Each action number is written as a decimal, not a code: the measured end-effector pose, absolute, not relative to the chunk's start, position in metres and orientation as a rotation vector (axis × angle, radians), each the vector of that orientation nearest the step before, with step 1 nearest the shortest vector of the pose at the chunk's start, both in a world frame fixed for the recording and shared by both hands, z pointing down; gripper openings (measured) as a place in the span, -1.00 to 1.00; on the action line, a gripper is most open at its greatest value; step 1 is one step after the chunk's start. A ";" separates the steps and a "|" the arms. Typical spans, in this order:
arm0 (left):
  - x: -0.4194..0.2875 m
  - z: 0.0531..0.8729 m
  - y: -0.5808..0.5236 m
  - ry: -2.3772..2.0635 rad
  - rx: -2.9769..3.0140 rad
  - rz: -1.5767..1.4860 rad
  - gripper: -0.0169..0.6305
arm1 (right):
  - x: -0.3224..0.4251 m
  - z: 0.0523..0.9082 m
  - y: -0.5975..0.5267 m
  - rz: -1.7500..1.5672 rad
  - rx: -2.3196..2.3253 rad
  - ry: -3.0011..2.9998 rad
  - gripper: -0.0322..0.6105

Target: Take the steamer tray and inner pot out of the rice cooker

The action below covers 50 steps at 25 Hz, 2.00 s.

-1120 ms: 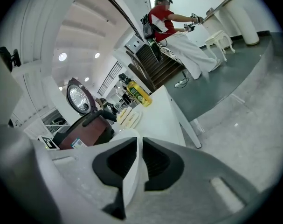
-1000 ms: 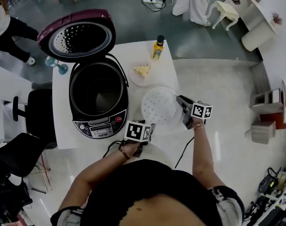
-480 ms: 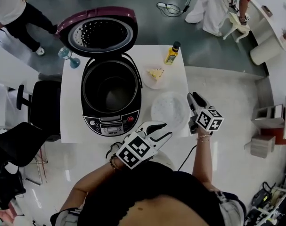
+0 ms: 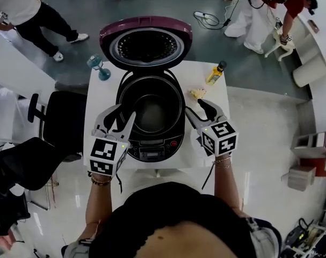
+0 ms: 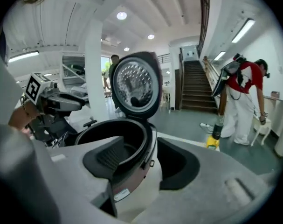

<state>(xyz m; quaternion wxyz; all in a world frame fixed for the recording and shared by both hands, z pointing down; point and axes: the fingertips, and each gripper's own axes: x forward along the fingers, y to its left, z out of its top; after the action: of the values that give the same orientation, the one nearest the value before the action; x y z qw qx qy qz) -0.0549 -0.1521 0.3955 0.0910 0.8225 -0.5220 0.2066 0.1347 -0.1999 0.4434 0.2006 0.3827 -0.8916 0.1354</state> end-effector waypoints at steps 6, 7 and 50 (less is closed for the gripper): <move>-0.085 0.471 -0.167 -1.337 2.279 0.931 -0.15 | 0.098 0.479 -0.214 0.347 1.016 -2.260 -0.10; -0.086 0.477 -0.171 -1.317 2.265 0.909 -0.14 | 0.095 0.481 -0.217 0.341 1.020 -2.235 -0.09; -0.115 0.510 -0.224 -1.322 2.106 1.117 -0.51 | 0.078 0.488 -0.253 0.306 1.144 -2.123 -0.64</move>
<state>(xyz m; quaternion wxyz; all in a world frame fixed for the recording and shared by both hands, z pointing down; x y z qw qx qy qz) -0.1150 -0.2235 0.5102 0.2063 0.7561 -0.4744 0.4010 0.0780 -0.2534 0.4878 0.3479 0.4412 -0.8188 0.1179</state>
